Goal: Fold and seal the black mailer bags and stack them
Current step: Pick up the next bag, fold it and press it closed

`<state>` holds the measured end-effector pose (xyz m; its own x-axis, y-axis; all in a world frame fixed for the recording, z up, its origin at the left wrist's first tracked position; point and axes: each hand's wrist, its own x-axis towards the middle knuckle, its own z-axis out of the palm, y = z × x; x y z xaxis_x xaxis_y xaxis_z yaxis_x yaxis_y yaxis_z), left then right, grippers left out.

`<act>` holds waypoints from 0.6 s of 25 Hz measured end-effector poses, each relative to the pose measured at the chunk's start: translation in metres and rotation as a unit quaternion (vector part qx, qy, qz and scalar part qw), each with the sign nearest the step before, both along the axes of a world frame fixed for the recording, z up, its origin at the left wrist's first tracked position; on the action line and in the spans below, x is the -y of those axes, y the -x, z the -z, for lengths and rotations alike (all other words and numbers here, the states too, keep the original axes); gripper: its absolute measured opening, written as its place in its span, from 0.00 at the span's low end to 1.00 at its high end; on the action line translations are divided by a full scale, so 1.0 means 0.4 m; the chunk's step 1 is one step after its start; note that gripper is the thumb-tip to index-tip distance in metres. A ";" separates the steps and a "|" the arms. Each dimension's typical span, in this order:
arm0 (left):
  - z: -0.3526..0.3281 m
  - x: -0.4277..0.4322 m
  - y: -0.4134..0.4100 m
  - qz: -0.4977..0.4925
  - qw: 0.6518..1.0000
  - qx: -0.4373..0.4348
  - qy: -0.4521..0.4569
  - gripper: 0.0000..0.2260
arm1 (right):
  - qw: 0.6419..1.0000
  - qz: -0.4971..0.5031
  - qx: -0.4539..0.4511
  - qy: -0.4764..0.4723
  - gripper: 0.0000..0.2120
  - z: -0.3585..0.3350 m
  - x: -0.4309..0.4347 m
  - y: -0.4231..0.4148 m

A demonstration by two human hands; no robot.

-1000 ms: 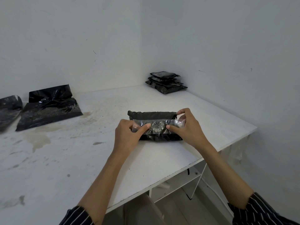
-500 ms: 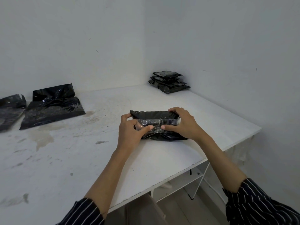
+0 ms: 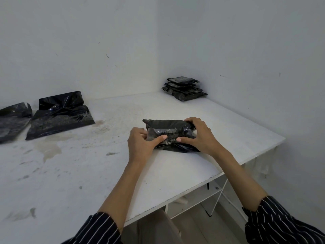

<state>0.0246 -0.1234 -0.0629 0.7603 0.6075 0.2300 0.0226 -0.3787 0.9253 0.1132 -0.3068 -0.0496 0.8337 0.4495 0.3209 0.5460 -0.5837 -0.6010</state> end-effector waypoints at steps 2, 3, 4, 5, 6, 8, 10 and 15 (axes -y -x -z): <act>-0.003 -0.012 0.004 0.008 0.999 -0.013 0.031 0.30 | 1.000 -0.002 -0.004 -0.007 0.31 0.001 0.000 -0.001; -0.002 -0.019 0.003 0.029 0.999 -0.017 0.033 0.31 | 1.000 -0.004 -0.006 -0.008 0.31 0.001 0.001 -0.002; 0.000 -0.028 0.000 0.056 0.998 -0.022 0.029 0.32 | 1.000 -0.006 -0.008 -0.010 0.30 0.001 0.001 -0.003; 0.000 -0.040 -0.004 0.087 0.995 -0.032 0.027 0.33 | 1.000 -0.009 -0.011 -0.012 0.30 0.001 0.002 -0.004; -0.001 -0.052 -0.007 0.120 0.991 -0.049 0.030 0.34 | 1.000 -0.013 -0.014 -0.014 0.30 0.002 0.002 -0.005; 0.002 -0.075 -0.010 0.169 0.982 -0.066 0.045 0.34 | 0.999 -0.019 -0.022 -0.019 0.30 0.001 0.005 -0.006; 0.002 -0.077 -0.002 0.167 0.983 -0.043 0.064 0.33 | 0.999 -0.027 -0.036 -0.027 0.30 -0.004 0.010 -0.006; -0.022 -0.008 0.006 0.016 0.921 0.163 -0.353 0.23 | 0.997 -0.029 -0.053 -0.042 0.31 -0.005 0.009 0.000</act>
